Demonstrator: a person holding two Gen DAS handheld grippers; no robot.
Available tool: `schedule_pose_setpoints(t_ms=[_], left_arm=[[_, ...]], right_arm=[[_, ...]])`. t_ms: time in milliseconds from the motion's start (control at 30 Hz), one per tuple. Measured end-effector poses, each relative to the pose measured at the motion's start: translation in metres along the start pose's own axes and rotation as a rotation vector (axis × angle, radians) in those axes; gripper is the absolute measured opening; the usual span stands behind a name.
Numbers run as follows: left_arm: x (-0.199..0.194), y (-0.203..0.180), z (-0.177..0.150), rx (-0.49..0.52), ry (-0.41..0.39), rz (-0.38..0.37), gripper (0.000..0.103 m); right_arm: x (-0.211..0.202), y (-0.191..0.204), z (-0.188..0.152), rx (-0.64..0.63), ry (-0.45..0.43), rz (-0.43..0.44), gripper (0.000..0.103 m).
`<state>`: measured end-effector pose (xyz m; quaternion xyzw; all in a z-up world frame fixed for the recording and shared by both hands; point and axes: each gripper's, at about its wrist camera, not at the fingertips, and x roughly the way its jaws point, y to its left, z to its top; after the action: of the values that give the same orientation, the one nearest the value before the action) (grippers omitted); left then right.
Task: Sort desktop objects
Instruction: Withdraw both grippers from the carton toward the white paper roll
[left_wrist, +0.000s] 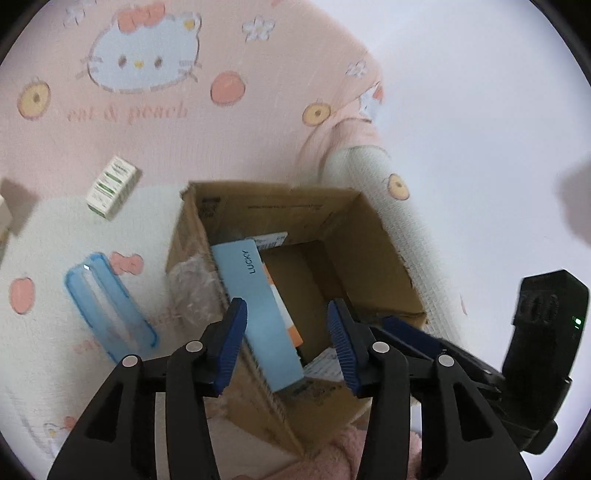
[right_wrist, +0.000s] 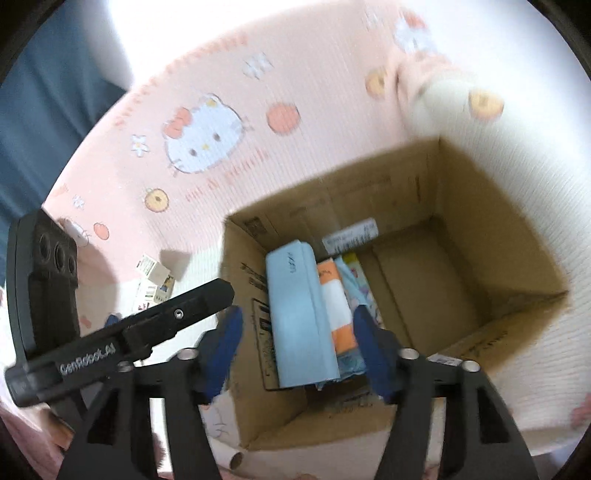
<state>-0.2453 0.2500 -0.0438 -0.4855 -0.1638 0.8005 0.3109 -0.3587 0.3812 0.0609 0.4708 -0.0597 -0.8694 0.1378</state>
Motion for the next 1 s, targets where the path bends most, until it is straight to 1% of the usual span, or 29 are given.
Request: schedule_pose_setpoints(t_ms=[67,133,167,267,400,500,533,600,633,667,733,767,833,933,967,1000], left_arm=[[-0.021,0.003,-0.006,0.027,-0.036,0.009,0.058],[-0.042,0.01,-0.014,0.057,-0.069,0.04,0.06],[-0.052,0.015,-0.019,0.072,-0.085,0.068,0.06],[-0.078,0.037,-0.034,0.083,-0.122,0.15,0.06],[-0.102,0.075,-0.05,0.043,-0.123,0.228,0.06],[-0.115,0.106,-0.067,0.01,-0.109,0.299,0.06],[-0.118,0.115,-0.073,-0.002,-0.1,0.311,0.06],[-0.124,0.137,-0.086,-0.037,-0.069,0.328,0.06],[-0.127,0.146,-0.092,-0.06,-0.054,0.332,0.06],[-0.129,0.155,-0.098,-0.088,-0.042,0.325,0.06],[-0.134,0.171,-0.11,-0.134,-0.04,0.306,0.06],[-0.137,0.177,-0.116,-0.148,-0.052,0.309,0.06],[-0.135,0.186,-0.127,-0.174,-0.06,0.339,0.06],[-0.123,0.197,-0.138,-0.211,-0.014,0.311,0.059],[-0.117,0.199,-0.142,-0.215,0.007,0.304,0.054],[-0.114,0.199,-0.147,-0.21,0.012,0.31,0.041]], right_arm=[[-0.014,0.017,-0.007,-0.035,-0.034,-0.003,0.062],[-0.022,0.032,-0.017,-0.056,-0.049,0.033,0.067],[-0.025,0.038,-0.022,-0.055,-0.053,0.052,0.069],[-0.024,0.056,-0.039,-0.047,-0.064,0.131,0.069],[-0.009,0.08,-0.059,-0.043,-0.041,0.183,0.069],[0.006,0.099,-0.078,0.005,0.006,0.222,0.069],[0.013,0.107,-0.085,0.026,0.031,0.255,0.069],[0.026,0.122,-0.098,0.033,0.073,0.321,0.069],[0.034,0.13,-0.105,0.034,0.105,0.342,0.069],[0.04,0.136,-0.109,0.033,0.132,0.344,0.069],[0.055,0.142,-0.119,0.045,0.209,0.322,0.069],[0.061,0.141,-0.124,0.064,0.235,0.314,0.069],[0.069,0.136,-0.133,0.097,0.251,0.304,0.069],[0.077,0.123,-0.149,0.164,0.295,0.269,0.069],[0.078,0.12,-0.154,0.188,0.302,0.27,0.069],[0.08,0.116,-0.161,0.222,0.31,0.277,0.069]])
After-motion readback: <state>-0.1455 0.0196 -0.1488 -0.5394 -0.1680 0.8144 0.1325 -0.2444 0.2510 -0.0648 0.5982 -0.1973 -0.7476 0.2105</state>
